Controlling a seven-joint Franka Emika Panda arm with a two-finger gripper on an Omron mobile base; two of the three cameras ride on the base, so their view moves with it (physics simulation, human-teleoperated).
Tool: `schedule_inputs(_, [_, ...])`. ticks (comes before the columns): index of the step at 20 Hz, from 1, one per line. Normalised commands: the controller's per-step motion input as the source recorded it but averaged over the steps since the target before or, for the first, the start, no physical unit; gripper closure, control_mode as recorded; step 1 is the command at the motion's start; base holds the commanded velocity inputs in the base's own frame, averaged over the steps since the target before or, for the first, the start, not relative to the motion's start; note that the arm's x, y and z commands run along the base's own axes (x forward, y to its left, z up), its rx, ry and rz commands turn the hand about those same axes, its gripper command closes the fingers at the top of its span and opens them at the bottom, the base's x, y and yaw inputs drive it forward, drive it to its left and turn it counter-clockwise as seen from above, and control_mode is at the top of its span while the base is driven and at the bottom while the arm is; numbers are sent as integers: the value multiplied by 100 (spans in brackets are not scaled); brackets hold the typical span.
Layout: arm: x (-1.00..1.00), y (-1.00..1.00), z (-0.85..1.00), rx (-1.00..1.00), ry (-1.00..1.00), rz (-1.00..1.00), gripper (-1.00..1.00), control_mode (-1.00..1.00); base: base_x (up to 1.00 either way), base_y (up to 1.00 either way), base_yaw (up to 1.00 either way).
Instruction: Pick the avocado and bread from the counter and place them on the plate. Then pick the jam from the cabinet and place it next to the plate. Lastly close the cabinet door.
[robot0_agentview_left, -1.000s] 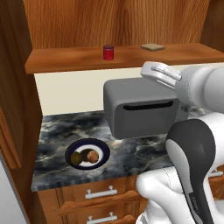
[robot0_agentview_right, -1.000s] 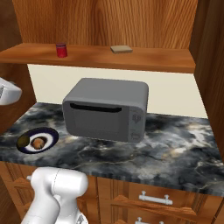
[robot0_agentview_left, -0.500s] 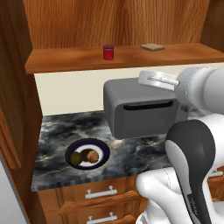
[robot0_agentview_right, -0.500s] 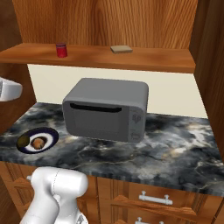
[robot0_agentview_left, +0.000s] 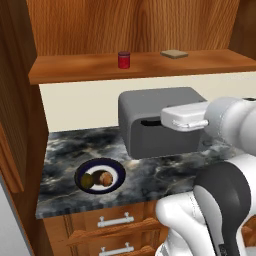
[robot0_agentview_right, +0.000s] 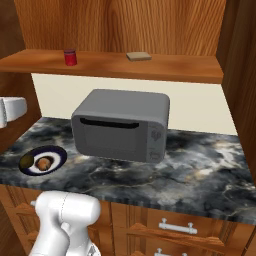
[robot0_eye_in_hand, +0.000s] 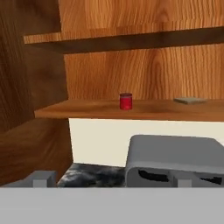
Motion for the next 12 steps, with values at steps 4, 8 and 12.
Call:
schedule_inputs(4, [-10,-6,-2,-9,-36,7,-100,-100,0,0,0])
schedule_inputs(8, [-10,-1,0,-3,-32,3,-100,-100,0,0,0])
schedule_inputs(12, [-1,0,0,0,-13,0,-100,-100,0,0,0])
